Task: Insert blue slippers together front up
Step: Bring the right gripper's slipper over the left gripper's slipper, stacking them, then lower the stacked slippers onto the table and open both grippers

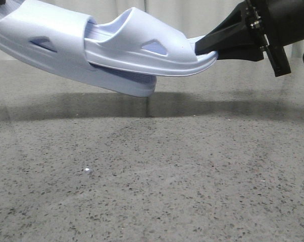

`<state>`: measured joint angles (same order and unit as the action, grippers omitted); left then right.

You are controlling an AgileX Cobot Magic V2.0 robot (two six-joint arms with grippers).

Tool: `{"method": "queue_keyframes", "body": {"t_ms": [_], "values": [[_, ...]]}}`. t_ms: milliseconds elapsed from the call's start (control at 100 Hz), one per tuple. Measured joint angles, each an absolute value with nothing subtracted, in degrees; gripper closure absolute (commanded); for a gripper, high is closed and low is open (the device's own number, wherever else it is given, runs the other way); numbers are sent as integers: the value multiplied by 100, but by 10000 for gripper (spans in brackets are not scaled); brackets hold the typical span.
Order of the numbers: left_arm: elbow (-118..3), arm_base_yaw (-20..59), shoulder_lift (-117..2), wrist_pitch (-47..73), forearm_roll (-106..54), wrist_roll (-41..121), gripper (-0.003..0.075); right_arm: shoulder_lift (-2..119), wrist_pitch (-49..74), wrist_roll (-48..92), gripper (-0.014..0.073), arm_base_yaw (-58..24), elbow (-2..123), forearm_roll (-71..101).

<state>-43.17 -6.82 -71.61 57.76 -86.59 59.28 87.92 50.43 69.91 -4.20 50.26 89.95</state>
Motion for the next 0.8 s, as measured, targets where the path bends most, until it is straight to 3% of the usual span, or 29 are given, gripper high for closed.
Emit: {"method": "queue_keyframes", "body": {"t_ms": [90,310,620,800], "values": [[-4317,-670,-7161,5719,-8623,5962,705,8792,5035,6991,676,-420,5026,8995],[-4317,-657,-7161,5615,-8308,5965,704,8792,5199,6991,497,-288,5026,8940],[-4317,-944,-7161,6038,-7696,5975,695,8759,6523,7005,492,480,5026,8810],[-4317,-1079,-7161,5938,-7331,5989,583,8746,6686,6974,492,940,5057,8373]]}}
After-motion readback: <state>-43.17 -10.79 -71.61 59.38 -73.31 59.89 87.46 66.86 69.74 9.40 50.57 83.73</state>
